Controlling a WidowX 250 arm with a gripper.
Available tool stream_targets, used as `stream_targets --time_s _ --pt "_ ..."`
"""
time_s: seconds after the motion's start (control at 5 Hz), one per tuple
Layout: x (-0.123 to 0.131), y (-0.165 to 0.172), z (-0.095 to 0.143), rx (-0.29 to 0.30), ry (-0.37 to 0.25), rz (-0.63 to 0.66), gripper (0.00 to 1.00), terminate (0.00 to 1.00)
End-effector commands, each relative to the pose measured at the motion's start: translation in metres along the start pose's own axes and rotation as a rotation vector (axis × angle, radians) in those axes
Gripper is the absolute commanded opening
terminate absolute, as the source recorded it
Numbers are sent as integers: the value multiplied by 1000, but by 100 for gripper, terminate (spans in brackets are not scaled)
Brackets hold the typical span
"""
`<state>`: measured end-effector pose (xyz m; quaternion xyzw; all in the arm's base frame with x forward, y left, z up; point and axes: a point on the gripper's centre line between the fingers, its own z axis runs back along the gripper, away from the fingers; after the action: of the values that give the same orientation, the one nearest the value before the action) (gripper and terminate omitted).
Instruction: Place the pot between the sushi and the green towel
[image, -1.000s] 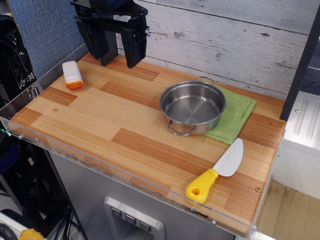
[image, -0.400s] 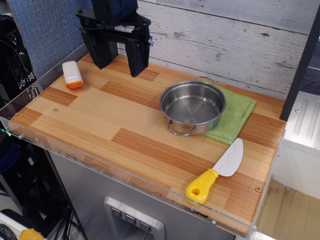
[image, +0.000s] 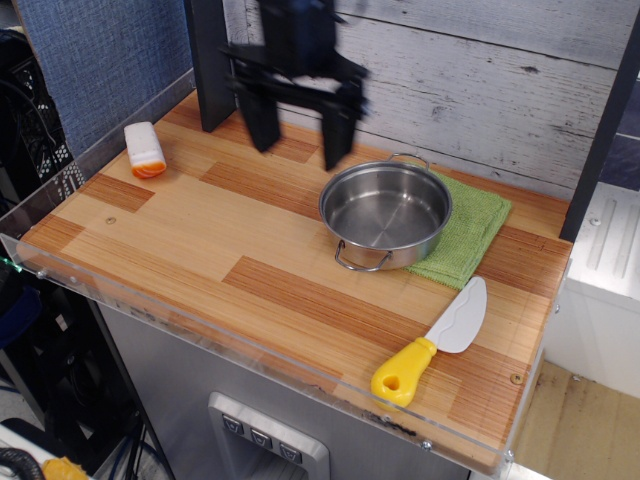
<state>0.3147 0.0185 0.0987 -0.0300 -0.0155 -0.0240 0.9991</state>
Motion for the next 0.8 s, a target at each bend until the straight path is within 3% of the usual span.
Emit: stream_targets --time_s 0.0,0.4,0.6 --pt "39 1 -52 132 20 166 100 0" --pt "39 38 -92 185 116 238 100 0" --pt "36 42 -96 184 117 252 0 0"
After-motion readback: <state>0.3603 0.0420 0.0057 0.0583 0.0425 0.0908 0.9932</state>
